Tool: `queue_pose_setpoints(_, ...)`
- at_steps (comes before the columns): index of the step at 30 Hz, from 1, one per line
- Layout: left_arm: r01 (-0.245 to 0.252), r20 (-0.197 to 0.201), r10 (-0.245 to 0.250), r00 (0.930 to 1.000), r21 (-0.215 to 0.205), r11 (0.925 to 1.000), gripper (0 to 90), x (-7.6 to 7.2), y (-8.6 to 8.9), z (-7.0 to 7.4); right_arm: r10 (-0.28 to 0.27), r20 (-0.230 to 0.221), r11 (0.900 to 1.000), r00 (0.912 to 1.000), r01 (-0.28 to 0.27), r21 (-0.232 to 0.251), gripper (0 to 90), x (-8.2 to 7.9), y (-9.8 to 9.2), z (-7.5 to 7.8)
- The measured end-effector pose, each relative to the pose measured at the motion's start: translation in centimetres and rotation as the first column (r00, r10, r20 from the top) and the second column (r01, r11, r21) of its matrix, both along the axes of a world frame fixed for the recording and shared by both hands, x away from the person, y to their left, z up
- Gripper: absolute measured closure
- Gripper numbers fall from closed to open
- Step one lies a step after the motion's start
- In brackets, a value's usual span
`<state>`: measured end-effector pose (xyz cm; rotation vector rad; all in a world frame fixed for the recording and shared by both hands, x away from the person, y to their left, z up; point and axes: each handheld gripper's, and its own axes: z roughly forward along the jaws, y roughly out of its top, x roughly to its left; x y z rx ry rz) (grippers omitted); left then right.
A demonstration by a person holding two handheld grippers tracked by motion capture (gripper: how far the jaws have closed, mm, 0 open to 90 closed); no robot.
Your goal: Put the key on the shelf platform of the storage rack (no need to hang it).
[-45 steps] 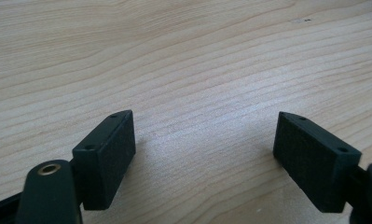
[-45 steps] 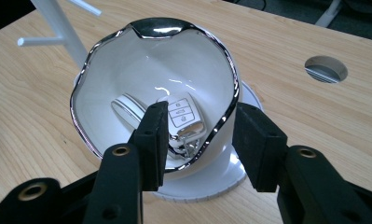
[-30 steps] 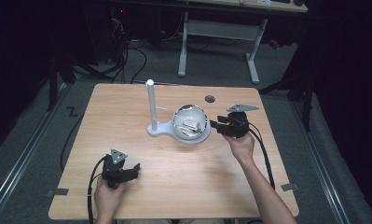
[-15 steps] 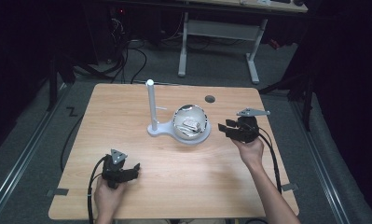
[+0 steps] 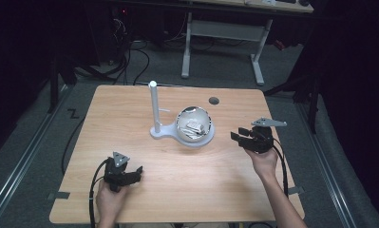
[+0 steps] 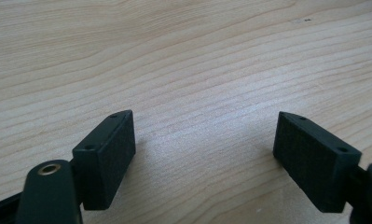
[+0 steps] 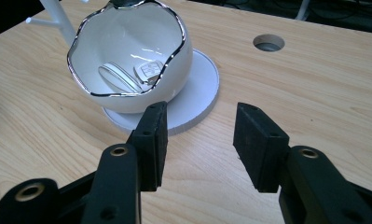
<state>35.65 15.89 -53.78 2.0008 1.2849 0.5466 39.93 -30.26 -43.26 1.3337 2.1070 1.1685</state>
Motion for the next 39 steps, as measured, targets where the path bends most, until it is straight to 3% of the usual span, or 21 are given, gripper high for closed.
queue_pose_setpoints(16,0.0,0.0,0.0,1.0,0.001,1.0,21.1,0.0,0.0,0.0,-0.024,0.017,0.999,0.9996,0.023,0.045,55.3,-2.6,-2.2,-0.5)
queue_pose_setpoints(39,0.0,0.0,0.0,1.0,0.002,1.0,21.1,0.0,0.0,0.0,0.001,0.004,0.997,1.0,-0.002,0.076,55.2,-5.5,-2.2,-2.1)
